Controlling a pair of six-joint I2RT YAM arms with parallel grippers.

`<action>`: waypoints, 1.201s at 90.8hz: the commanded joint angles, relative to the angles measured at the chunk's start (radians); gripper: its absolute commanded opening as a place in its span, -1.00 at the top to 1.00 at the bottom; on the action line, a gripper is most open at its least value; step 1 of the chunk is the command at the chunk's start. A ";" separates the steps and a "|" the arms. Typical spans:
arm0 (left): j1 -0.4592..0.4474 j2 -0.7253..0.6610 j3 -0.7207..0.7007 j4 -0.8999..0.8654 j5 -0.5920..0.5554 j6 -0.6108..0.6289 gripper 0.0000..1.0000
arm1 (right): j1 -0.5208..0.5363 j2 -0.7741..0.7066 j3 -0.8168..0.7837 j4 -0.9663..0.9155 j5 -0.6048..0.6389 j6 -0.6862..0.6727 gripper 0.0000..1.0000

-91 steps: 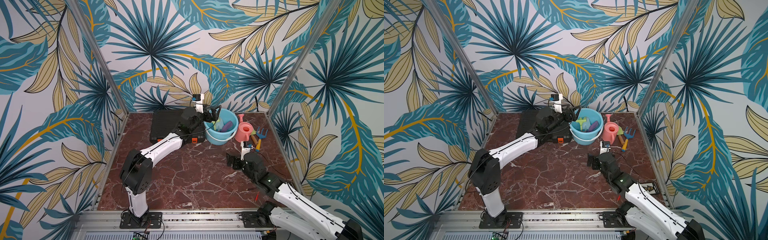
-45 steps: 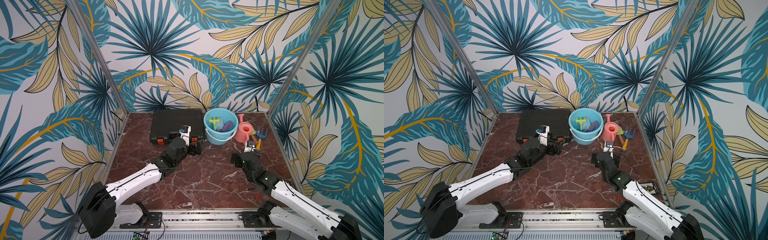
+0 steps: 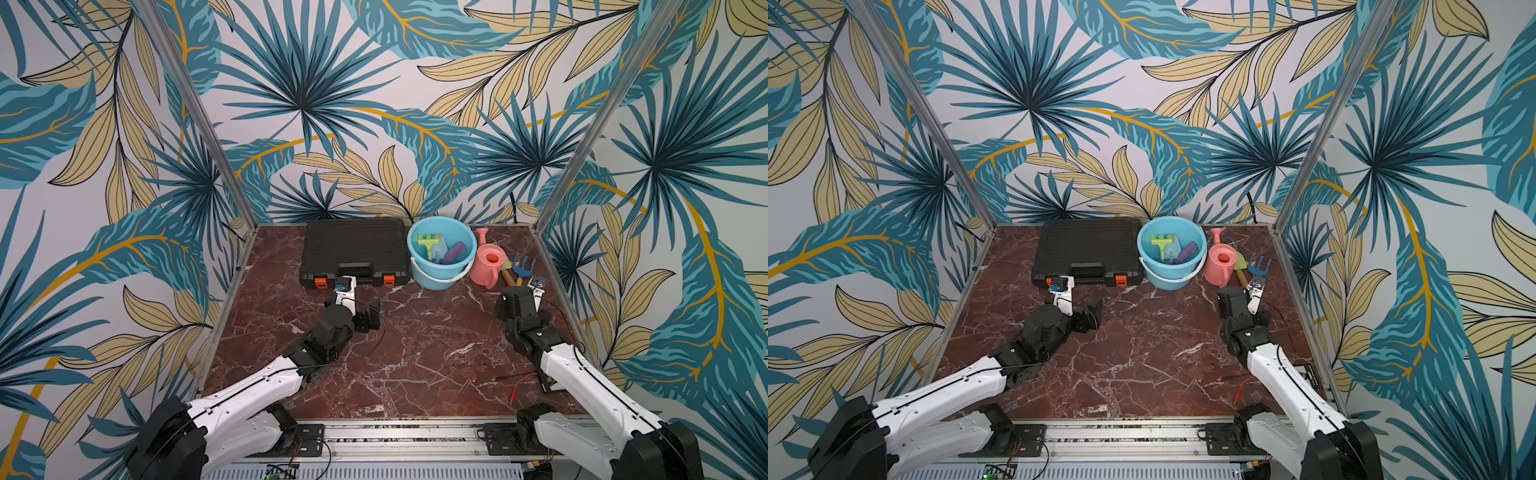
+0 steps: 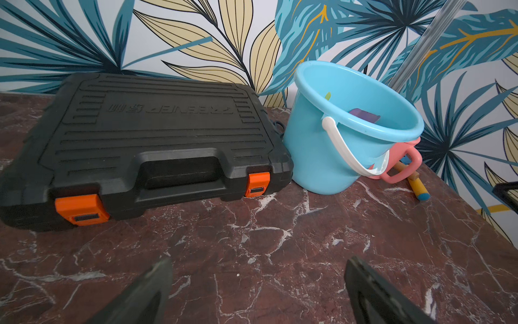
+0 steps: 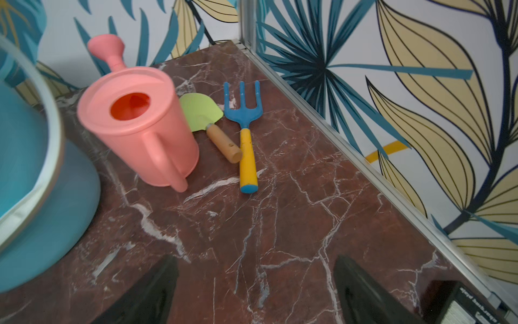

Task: Organize the gardening tools
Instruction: Pick up the gardening tool from the center of the board.

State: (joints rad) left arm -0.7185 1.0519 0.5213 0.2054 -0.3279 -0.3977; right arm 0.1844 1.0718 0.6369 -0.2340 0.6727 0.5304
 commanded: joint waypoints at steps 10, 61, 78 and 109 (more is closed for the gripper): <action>-0.001 0.012 0.019 -0.003 0.043 -0.038 -1.00 | -0.132 0.216 0.158 -0.007 -0.170 0.043 -0.44; -0.001 0.063 0.068 -0.058 0.093 -0.035 -1.00 | -0.341 0.740 0.563 -0.042 -0.495 -0.016 -0.13; -0.001 0.080 0.074 -0.059 0.098 -0.030 -1.00 | -0.343 0.843 0.653 -0.110 -0.532 -0.034 -0.11; -0.001 0.094 0.083 -0.068 0.110 -0.031 -1.00 | -0.352 0.967 0.767 -0.234 -0.580 -0.052 -0.01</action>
State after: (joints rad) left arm -0.7185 1.1404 0.5751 0.1371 -0.2249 -0.4347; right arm -0.1593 1.9965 1.3777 -0.3779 0.1215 0.4942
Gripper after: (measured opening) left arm 0.999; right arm 0.520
